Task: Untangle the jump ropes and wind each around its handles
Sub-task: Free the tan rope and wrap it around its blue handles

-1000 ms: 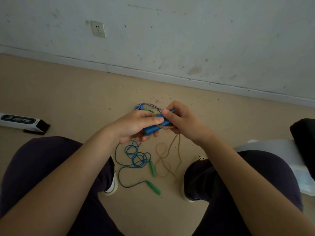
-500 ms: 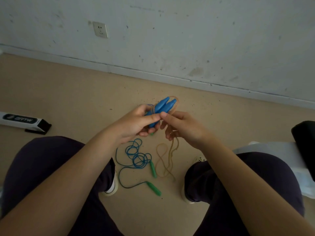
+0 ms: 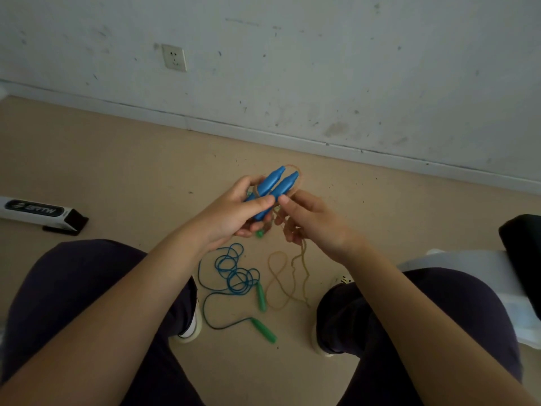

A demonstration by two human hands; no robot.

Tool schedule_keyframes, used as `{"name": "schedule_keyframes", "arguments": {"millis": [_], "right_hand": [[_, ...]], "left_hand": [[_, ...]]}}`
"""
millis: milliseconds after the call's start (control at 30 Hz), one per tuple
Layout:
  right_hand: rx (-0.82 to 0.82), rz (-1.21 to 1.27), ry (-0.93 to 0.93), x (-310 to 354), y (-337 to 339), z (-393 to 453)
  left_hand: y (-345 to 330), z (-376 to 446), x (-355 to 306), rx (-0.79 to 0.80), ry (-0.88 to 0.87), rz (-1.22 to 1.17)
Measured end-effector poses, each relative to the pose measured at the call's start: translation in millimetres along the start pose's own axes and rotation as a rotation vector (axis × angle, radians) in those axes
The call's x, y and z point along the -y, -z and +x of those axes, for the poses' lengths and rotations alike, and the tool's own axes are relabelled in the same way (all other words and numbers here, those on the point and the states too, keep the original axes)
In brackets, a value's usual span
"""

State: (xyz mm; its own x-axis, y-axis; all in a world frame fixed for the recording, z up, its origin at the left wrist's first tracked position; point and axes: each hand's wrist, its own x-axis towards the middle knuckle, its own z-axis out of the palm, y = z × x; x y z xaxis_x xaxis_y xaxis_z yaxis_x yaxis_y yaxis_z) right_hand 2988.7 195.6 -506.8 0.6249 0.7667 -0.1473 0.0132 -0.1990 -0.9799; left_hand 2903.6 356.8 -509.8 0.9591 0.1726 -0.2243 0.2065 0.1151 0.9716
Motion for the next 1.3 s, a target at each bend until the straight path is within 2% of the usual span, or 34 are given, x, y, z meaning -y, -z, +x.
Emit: {"name": "schedule_keyframes", "arguments": {"millis": [133,400,533,633,700,800,900,967,1067,1167,1300], "right_hand": [[0.045,0.013,-0.020,0,7,3],[0.034,-0.136,-0.060,-1,0,3],[0.070,-0.261,-0.083,-1,3,2],[0.046,-0.314,0.015,8,6,-2],[-0.015,-0.314,0.129,15,13,-4],[-0.175,-0.464,0.322,12,24,1],[-0.216,-0.557,0.385,2,26,6],[-0.217,-0.537,0.387,2,25,6],[-0.155,-0.394,0.296,5,19,2],[-0.103,-0.384,0.250,1,7,2],[-0.152,-0.395,0.215,-1,3,5]], "left_hand": [[3,-1,0,-0.034,-0.019,0.041],[0,1,5,-0.110,-0.049,0.153],[4,4,6,-0.240,-0.063,0.154],[11,7,9,-0.346,-0.059,0.197],[13,7,9,-0.293,-0.035,0.212],[7,4,7,-0.081,0.029,0.209],[5,1,2,0.100,0.104,0.204],[6,-2,-1,0.195,0.152,0.175],[3,-5,-2,0.273,0.168,0.161],[0,-6,1,0.298,0.181,0.209],[2,-7,0,0.299,0.168,0.231]]}}
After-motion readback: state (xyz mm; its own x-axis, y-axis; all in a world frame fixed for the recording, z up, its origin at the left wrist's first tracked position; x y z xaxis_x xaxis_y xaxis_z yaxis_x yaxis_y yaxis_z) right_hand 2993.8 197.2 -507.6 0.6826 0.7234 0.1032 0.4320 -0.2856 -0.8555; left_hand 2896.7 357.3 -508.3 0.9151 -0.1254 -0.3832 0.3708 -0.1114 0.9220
